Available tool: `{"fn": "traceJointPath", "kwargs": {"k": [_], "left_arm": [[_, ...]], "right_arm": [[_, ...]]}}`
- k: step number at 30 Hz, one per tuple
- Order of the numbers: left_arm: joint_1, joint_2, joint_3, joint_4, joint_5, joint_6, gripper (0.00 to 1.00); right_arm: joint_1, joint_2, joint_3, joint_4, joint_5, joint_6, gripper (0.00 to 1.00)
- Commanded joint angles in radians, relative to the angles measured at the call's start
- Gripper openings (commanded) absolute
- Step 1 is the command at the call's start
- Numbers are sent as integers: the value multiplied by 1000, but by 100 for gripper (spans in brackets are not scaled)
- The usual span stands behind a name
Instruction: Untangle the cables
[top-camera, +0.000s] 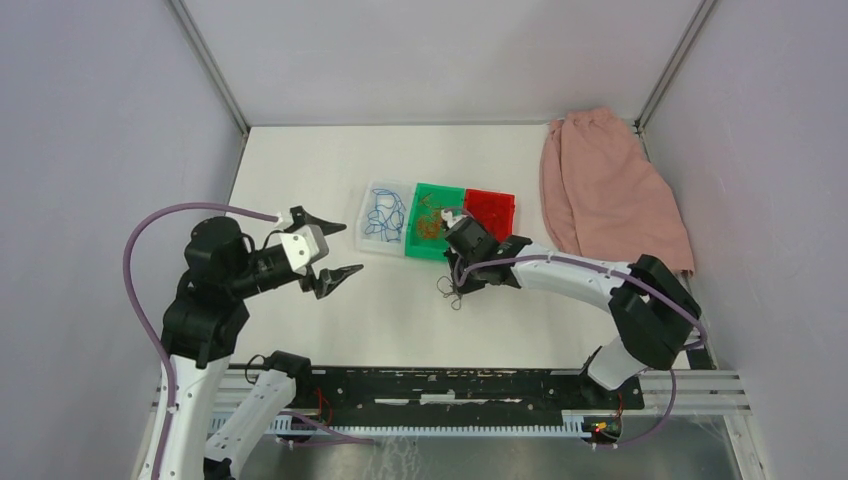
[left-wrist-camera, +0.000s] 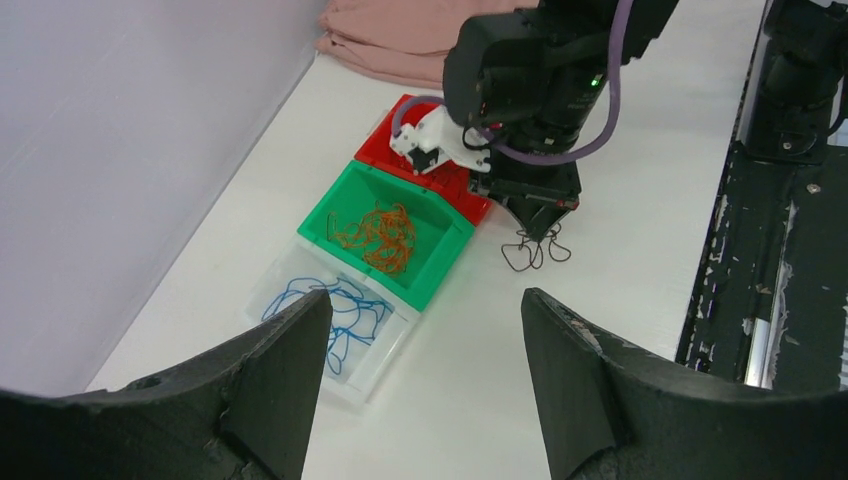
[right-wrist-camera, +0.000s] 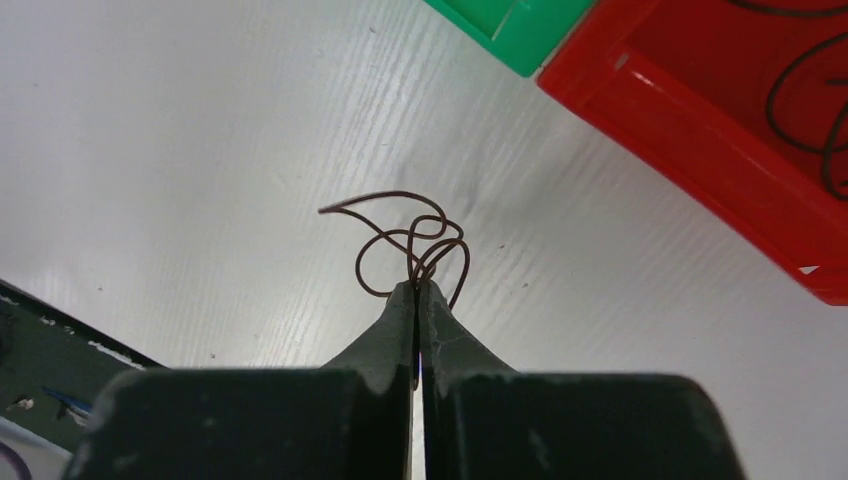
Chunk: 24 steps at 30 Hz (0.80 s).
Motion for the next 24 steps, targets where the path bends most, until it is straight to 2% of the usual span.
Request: {"fn": "traceJointPath", "kwargs": {"k": [1, 3, 6, 10, 16, 21, 22, 24], "left_arm": [[-1, 32, 28, -13, -64, 7, 77], [-1, 51, 28, -9, -96, -15, 79], [-1, 82, 30, 11, -161, -64, 88], [-1, 124, 33, 37, -258, -138, 99], [0, 150, 7, 76, -362, -207, 99], [-1, 157, -6, 98, -368, -233, 99], [-2, 159, -10, 103, -372, -238, 100], [-1, 162, -16, 110, -383, -241, 99]], "right_arm": [[4, -135, 93, -33, 37, -26, 0], [-5, -176, 134, -78, 53, -46, 0], [-40, -215, 202, -133, 80, -73, 0], [-147, -223, 265, -158, 92, -103, 0], [-285, -129, 291, -130, 172, -127, 0], [-316, -23, 306, -71, 240, -123, 0], [-316, -8, 311, -67, 254, -119, 1], [-316, 10, 318, -58, 270, -109, 8]]}}
